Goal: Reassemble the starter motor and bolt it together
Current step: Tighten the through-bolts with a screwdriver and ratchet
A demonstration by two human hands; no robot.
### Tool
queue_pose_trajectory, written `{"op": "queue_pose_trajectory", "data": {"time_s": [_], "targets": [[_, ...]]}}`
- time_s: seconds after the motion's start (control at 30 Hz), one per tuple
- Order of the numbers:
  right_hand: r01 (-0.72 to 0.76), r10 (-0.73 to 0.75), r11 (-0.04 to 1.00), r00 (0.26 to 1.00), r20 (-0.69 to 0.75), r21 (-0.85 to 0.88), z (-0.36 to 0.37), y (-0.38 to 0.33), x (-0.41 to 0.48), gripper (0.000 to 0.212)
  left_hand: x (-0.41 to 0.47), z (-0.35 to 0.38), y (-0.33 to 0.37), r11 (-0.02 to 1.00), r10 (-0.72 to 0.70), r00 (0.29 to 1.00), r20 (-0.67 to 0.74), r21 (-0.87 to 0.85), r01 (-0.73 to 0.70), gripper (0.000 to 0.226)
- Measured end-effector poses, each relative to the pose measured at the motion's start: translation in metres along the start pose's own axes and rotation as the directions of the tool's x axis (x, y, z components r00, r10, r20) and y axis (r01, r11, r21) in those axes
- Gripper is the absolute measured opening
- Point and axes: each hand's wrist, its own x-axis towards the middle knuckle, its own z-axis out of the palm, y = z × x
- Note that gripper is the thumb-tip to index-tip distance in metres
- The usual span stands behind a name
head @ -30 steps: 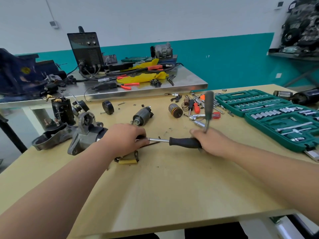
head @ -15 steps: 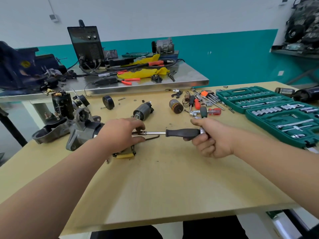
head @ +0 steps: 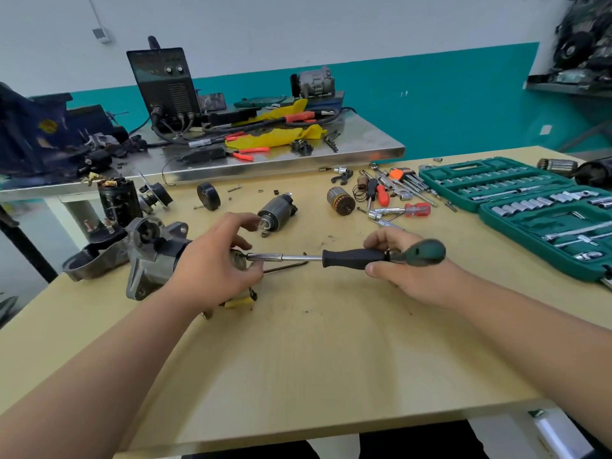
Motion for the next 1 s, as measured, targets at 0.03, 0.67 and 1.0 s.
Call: {"op": "queue_pose_trajectory", "data": {"time_s": [0.03,0.67,1.0], "targets": [[-0.015,0.015,1.0,0.999,-0.039,0.012,0.002,0.0,0.0,0.026,0.001,-0.005,-0.001,1.0,-0.001,1.0,0.031,-0.019,0.002,0.063],[-0.198,0.187,0.945,0.98,0.069,0.262,0.015,-0.013,0.007,0.016,0.021,0.007,-0.004,0.885,-0.046,0.991,0.127,0.464,-0.019,0.012],[-0.152,0.14,0.981,0.985,0.105,0.119,0.005,-0.005,0.005,0.024,0.024,0.009,0.003,0.862,-0.085,0.975,0.205,0.506,-0.031,0.022]]}}
